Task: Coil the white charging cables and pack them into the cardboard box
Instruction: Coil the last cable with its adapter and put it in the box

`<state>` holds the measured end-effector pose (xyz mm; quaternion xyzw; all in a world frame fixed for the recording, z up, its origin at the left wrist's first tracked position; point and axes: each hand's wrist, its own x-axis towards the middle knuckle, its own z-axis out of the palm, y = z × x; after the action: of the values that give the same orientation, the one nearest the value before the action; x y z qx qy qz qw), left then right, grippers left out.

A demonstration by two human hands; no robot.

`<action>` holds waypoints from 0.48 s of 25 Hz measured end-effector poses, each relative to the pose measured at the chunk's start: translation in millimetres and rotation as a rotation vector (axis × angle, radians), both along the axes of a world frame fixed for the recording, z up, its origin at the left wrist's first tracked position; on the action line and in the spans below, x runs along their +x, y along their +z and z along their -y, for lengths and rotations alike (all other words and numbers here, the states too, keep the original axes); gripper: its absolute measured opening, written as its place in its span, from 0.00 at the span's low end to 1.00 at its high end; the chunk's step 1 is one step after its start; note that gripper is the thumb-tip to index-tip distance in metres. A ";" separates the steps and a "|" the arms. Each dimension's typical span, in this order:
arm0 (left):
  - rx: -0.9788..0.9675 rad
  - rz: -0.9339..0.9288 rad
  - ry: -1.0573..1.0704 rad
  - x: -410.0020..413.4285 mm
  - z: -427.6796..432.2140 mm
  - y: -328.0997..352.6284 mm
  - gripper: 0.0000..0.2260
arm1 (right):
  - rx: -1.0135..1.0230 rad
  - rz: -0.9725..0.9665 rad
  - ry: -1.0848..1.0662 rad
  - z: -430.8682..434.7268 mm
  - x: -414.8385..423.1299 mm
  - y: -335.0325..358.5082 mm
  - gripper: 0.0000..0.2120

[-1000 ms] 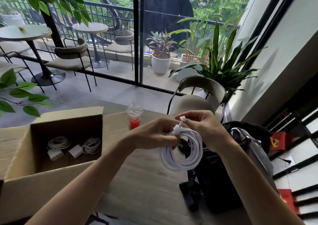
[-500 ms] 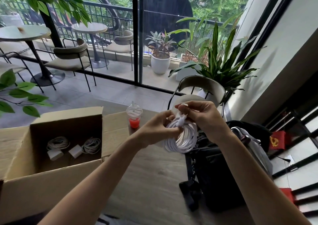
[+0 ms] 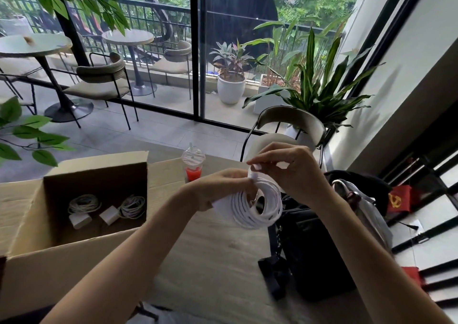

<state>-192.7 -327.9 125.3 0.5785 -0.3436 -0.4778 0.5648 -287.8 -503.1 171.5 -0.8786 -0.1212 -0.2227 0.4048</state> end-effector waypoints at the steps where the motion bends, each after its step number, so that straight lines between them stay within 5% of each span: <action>1: 0.004 -0.062 0.034 1.0 -0.9 0.4 0.08 | -0.047 0.046 0.004 3.2 -1.9 -0.5 0.06; 12: 0.017 -0.117 0.057 1.2 -4.4 0.0 0.16 | -0.369 0.212 0.128 10.7 -6.7 -4.7 0.08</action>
<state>-191.5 -323.5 125.3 0.5639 -0.2894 -0.4972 0.5926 -294.5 -513.8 166.8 -0.8998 -0.2575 -0.2618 0.2355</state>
